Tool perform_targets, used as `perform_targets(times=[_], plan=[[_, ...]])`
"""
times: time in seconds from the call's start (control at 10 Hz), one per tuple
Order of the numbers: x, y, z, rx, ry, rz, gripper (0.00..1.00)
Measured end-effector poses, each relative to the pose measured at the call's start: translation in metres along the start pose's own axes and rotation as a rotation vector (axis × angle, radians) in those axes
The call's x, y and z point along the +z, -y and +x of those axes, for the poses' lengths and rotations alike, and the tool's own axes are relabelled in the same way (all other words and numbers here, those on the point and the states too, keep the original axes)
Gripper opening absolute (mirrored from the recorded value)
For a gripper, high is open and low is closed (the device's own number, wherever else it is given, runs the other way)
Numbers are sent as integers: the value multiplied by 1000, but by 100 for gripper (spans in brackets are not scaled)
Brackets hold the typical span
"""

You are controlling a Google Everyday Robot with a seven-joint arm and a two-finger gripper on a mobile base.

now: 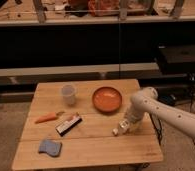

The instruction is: Place the bottle in the ceramic bowl

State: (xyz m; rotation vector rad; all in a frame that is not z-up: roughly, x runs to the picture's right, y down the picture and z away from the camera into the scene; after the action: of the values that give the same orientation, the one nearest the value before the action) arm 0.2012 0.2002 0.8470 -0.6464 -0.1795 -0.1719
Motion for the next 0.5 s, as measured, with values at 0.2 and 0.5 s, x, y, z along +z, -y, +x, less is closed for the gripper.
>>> perform_targets(times=[0.2, 0.5], plan=[[-9, 4, 2, 5, -9, 10, 4], [-23, 16, 0, 2, -20, 11, 1]])
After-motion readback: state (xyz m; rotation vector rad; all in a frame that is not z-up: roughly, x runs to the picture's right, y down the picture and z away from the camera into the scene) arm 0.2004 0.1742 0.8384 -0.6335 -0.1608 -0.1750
